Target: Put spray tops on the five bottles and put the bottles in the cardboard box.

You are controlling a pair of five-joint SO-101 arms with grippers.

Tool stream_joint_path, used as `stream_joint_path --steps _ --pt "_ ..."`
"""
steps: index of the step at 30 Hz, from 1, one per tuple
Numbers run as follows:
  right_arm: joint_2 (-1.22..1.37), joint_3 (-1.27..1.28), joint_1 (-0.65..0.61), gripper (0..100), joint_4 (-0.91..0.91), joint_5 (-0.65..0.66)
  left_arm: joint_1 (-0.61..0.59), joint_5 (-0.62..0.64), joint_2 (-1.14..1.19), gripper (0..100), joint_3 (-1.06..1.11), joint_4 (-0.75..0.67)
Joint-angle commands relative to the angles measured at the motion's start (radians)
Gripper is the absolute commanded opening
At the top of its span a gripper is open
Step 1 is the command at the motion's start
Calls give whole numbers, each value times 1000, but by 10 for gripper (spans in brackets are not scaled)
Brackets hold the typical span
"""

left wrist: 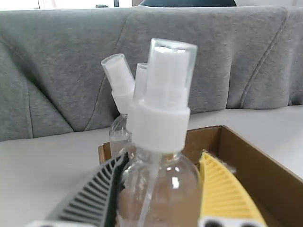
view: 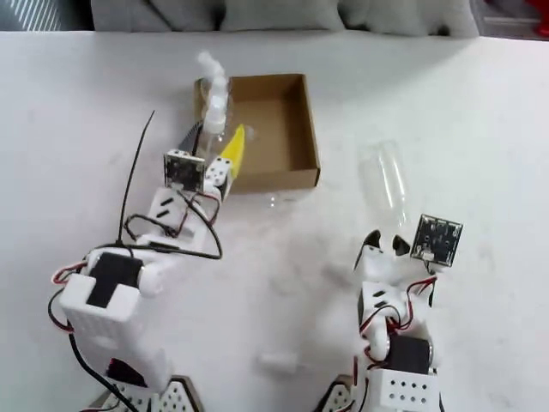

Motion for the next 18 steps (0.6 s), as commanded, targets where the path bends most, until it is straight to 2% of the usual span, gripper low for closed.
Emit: stream_joint_path --steps 1,13,18 --pt "-1 9 -4 104 7 12 -2 -11 4 23 -38 -28" --pt "-1 9 -4 104 7 12 5 -9 5 34 8 -23" --pt "-1 9 -4 104 7 12 -1 -2 7 218 21 -20"
